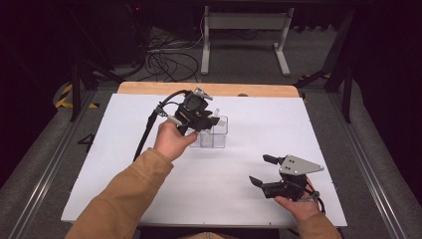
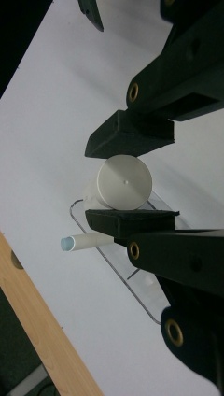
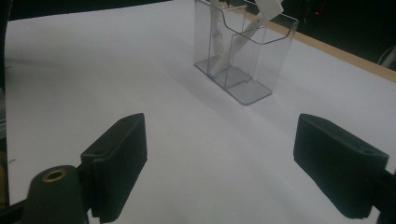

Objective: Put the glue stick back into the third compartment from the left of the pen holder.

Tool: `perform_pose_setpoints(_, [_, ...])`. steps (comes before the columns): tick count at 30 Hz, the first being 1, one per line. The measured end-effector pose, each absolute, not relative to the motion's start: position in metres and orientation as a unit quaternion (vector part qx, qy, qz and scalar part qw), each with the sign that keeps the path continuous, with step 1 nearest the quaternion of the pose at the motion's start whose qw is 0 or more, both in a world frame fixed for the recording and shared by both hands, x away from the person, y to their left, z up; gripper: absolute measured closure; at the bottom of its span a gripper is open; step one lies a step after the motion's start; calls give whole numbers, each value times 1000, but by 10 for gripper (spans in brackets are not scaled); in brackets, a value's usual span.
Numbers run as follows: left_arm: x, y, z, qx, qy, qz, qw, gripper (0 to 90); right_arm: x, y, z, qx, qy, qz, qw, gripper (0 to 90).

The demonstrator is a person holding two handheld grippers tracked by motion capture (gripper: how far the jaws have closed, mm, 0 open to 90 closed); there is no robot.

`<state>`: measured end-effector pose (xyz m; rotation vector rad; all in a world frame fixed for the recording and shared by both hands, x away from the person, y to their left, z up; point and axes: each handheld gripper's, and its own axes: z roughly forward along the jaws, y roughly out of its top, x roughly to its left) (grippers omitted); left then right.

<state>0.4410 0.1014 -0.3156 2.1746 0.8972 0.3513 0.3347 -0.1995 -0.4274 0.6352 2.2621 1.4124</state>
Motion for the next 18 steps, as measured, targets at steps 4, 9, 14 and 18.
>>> perform_pose_setpoints(4, [443,101,-317,850,349,131,372,648,335,-199,-427,227,808,506,198,179])
perform_pose_setpoints(9, [445,99,-320,854,348,126,366,647,335,-199,-428,227,809,505,198,179])
perform_pose_setpoints(14, [446,98,-321,854,350,126,364,647,335,-199,-428,227,808,506,198,179])
perform_pose_setpoints(18, [447,96,-322,855,348,125,364,647,335,-199,-428,227,809,505,197,179])
